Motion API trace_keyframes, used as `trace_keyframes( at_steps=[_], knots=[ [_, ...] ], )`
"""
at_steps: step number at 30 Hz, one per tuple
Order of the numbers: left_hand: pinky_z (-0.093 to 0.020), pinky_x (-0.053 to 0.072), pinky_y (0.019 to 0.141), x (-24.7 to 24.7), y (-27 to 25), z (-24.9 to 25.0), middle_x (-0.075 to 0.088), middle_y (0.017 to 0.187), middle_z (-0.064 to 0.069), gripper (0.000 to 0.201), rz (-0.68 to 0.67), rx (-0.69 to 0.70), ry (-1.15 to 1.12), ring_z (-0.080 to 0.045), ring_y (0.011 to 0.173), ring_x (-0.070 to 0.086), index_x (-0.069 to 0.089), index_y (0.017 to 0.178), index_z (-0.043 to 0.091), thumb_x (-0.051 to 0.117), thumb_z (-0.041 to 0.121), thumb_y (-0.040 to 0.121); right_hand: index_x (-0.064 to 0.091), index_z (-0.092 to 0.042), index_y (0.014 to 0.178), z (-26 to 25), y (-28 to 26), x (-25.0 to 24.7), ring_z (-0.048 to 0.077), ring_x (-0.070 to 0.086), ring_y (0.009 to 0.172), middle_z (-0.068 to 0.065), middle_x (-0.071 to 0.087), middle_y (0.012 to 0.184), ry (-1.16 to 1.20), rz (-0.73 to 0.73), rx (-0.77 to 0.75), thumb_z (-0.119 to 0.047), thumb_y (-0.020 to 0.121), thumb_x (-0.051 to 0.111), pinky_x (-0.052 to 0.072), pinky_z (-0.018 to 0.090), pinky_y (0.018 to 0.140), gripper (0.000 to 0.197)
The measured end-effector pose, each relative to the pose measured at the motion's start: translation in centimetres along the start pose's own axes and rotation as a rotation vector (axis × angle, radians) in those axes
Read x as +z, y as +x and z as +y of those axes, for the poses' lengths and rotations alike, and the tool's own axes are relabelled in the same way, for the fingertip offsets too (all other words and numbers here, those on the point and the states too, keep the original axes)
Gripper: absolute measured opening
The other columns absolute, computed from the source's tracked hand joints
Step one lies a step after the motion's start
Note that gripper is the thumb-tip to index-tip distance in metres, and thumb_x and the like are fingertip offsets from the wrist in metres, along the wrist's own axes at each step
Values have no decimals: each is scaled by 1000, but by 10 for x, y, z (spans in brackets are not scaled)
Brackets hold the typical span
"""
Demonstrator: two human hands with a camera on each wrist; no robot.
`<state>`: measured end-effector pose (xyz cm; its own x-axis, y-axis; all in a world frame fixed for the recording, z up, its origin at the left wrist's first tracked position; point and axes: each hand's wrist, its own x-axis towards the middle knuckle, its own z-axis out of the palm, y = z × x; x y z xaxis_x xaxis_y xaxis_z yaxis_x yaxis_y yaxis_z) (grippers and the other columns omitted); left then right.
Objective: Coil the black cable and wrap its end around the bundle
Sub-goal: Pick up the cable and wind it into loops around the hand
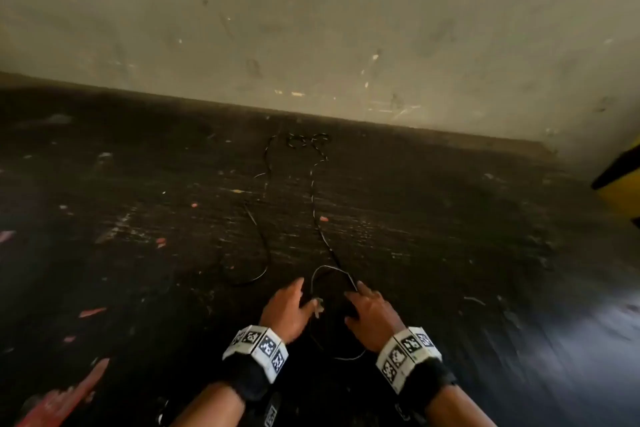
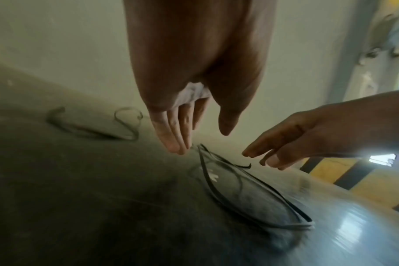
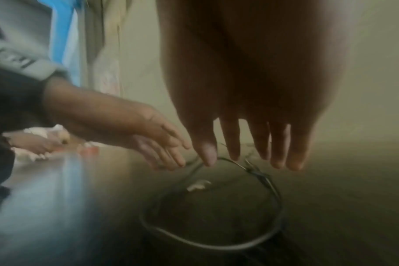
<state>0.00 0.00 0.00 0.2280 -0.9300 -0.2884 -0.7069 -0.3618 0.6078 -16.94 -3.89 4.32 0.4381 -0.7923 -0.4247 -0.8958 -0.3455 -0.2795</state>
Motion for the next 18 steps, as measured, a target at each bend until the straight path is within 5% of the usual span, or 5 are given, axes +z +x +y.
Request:
trace_keyframes(
  at_steps=[3, 6, 14, 18],
  knots=[
    [-38, 47, 94, 9, 22, -2, 68, 114, -5, 49, -6, -38, -60, -22, 109, 62, 48, 131, 14, 60, 35, 89, 31, -24, 145, -3, 3, 5, 29, 25, 142, 6, 13, 160, -2, -62, 50, -28, 94, 50, 27, 42, 113, 55],
    [-37, 51, 87, 15, 31, -6, 69, 108, -4, 23, -38, -65, -38, -21, 99, 65, 60, 108, 18, 63, 25, 86, 24, -26, 148, -3, 0, 14, 29, 21, 144, 5, 5, 161, -12, -128, 55, -27, 94, 50, 28, 42, 113, 60],
    [-26, 51, 75, 13, 45, -12, 66, 98, 0, 10, -86, -41, -60, -14, 88, 63, 59, 85, 23, 66, 31, 86, 16, -31, 149, -2, 2, 18, 23, 12, 146, 1, 6, 161, 109, -118, 75, -27, 91, 57, 25, 40, 115, 71],
    [-31, 56, 72, 10, 45, -19, 67, 81, -1, 15, -61, -23, -236, -18, 78, 67, 59, 72, 20, 68, 18, 84, 18, -32, 148, 4, 1, 22, 22, 19, 145, 0, 11, 160, 156, -85, 91, -27, 90, 57, 27, 38, 115, 71]
  ],
)
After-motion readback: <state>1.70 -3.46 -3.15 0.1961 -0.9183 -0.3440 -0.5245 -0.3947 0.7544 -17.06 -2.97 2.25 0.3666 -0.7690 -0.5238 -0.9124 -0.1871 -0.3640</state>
